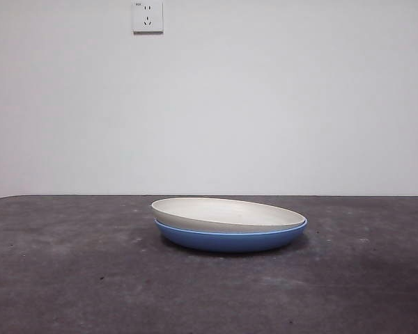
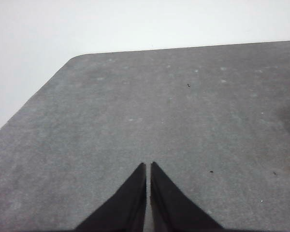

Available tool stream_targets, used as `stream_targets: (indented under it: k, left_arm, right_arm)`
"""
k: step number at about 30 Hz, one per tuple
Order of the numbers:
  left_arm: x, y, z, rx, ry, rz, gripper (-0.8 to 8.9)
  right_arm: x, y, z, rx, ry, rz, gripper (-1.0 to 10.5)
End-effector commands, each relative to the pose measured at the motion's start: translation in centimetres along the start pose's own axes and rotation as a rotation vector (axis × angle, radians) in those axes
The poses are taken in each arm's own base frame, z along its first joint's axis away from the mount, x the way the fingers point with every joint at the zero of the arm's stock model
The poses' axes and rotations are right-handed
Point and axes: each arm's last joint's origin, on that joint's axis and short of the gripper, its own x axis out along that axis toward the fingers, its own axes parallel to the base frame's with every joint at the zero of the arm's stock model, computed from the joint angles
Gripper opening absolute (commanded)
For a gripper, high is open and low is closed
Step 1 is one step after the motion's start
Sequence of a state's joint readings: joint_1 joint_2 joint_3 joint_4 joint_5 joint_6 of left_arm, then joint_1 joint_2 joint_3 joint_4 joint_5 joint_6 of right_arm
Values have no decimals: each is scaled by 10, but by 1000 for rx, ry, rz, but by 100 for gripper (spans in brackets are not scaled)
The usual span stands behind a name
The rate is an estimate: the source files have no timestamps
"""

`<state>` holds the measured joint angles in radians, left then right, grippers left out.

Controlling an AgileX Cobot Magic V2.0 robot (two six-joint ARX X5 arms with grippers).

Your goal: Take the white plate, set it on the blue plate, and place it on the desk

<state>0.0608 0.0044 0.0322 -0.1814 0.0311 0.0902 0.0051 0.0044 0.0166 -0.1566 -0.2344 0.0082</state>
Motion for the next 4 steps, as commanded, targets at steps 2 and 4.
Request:
stream_targets:
  k: [2,4]
  left_arm:
    - [2,0,-7,-6,25,-2,16]
    - [2,0,-7,-6,25,-2,16]
  right_arm:
    - [0,0,-2,19,5,1,8]
    - [0,0,-2,19,5,1,7]
